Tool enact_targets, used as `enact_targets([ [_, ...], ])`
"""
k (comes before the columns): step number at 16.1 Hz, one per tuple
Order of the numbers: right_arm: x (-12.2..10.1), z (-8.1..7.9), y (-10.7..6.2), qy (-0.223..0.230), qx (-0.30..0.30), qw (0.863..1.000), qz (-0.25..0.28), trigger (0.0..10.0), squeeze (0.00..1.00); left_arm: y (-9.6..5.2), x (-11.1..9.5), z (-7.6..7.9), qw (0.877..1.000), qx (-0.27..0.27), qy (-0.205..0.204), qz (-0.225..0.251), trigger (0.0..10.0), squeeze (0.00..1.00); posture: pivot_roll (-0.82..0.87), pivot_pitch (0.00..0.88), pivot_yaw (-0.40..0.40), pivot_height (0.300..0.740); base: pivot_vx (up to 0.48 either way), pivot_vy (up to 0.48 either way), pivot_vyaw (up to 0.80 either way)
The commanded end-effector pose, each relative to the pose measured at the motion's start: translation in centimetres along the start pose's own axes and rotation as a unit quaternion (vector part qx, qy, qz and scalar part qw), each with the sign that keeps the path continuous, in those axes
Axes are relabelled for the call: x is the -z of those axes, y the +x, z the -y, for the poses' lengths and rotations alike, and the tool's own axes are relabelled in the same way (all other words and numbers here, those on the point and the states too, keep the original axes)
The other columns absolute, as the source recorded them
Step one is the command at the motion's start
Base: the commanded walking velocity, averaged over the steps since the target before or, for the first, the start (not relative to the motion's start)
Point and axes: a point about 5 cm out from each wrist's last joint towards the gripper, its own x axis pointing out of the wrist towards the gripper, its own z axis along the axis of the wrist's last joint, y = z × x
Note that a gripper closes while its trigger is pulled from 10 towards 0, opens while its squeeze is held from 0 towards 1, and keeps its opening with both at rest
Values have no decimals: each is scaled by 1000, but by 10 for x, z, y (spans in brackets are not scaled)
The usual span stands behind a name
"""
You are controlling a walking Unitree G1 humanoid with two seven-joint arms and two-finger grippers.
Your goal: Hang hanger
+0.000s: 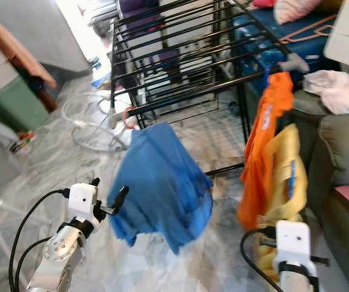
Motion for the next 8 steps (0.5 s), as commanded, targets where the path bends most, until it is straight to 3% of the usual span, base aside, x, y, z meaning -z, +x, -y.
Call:
enact_targets([
  [1, -24, 0, 0, -3, 15, 999, 52, 10000, 0, -1, 3, -7, 1000, 1, 11, -7, 10000, 0, -386, 0, 290, 740, 0, 0, 0],
  [5, -55, -20, -3, -19, -53, 989, 133, 10000, 0, 5, 0, -6, 1000, 4, 14, 1, 10000, 0, -421, 0, 316, 740, 0, 0, 0],
  [6, -67, -31, -5, -34, -88, 981, 167, 10000, 0, 7, 0, -6, 1000, -5, 15, 5, 10000, 0, -415, 0, 310, 740, 0, 0, 0],
  [8, -75, -40, -7, -31, -123, 975, 184, 10000, 0, 7, 2, -7, 1000, -13, 12, 3, 10000, 0, -404, 0, 300, 740, 0, 0, 0],
])
